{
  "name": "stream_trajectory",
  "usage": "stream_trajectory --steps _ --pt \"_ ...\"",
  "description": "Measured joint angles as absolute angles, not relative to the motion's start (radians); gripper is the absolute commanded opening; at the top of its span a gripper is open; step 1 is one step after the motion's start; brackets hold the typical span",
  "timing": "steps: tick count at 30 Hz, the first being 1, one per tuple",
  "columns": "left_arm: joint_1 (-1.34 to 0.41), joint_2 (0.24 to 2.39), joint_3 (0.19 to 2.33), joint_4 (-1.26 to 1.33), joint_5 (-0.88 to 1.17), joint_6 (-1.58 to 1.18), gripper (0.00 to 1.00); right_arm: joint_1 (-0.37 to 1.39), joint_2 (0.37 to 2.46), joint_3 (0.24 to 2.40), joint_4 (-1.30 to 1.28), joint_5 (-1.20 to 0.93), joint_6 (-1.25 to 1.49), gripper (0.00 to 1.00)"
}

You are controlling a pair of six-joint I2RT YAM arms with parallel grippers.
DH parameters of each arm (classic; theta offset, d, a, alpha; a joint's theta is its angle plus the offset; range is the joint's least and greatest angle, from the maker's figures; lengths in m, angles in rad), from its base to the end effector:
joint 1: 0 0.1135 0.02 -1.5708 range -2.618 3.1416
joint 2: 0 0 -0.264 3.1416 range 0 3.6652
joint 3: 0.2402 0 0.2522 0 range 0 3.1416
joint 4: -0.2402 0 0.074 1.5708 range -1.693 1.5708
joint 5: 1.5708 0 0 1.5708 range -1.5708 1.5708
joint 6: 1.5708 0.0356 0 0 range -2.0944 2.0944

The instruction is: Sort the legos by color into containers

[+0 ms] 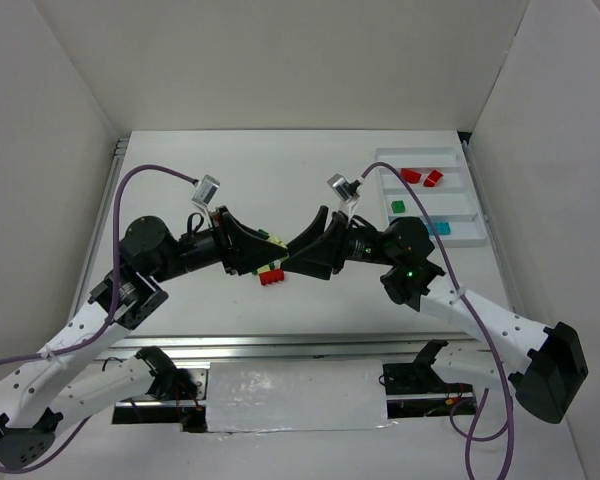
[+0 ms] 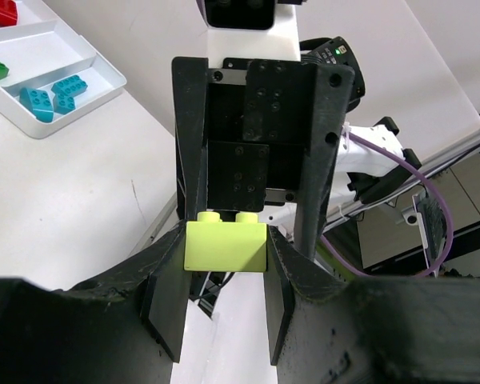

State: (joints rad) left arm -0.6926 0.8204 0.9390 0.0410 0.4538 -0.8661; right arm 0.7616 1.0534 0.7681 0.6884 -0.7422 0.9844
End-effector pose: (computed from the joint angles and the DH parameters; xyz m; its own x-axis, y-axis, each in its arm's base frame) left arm 0.1291 -0.1274 0.4120 -0.6117 -0.3821 -0.6927 0.6807 0.1917 -0.7070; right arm 0.1524 0.1786 0.3709 -0.6413 0.2367 -0.7299 -0.7669 -0.1677 0.6195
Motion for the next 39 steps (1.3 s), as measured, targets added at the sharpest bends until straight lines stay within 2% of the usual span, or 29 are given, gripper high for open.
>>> stream_trajectory --steps 3,9,12,14,17,18,20,21,22,25,32,39 --pt "-0.693 0.820 0.939 0.037 0.449 -0.867 0.00 0.762 1.053 0.766 0.697 -0.746 0.981 0.63" --pt "-0.693 0.821 0.939 0.045 0.455 -0.870 0.00 0.762 1.053 0.765 0.693 -0.744 0.969 0.48" --pt "-0.694 0.820 0.942 0.053 0.462 -0.878 0.00 0.761 1.053 0.761 0.698 -0.744 0.962 0.27" --pt "-0.695 0.821 0.943 0.053 0.463 -0.879 0.00 0.762 1.053 0.759 0.707 -0.744 0.961 0.24" --pt "-0.695 0.821 0.943 0.052 0.463 -0.879 0.00 0.761 1.053 0.756 0.711 -0.744 0.961 0.09" --pt "-0.695 0.821 0.943 0.052 0.463 -0.879 0.00 0.762 1.053 0.755 0.712 -0.744 0.961 0.00" --pt "-0.695 0.821 0.943 0.052 0.463 -0.879 0.00 0.761 1.053 0.755 0.710 -0.743 0.960 0.00" --pt "-0.695 0.822 0.943 0.052 0.463 -0.878 0.10 0.761 1.053 0.755 0.709 -0.743 0.959 0.00" --pt "-0.695 0.822 0.943 0.051 0.463 -0.878 0.43 0.761 1.053 0.755 0.708 -0.741 0.956 0.00" --pt "-0.695 0.820 0.943 0.043 0.448 -0.868 0.99 0.762 1.053 0.755 0.701 -0.738 0.949 0.00" --pt "-0.696 0.810 0.961 -0.095 0.313 -0.836 1.00 0.762 1.053 0.755 0.636 -0.686 0.921 0.00" --pt "-0.696 0.835 1.120 -0.350 -0.071 -0.813 0.99 0.743 1.075 0.756 0.525 -0.589 0.891 0.00"
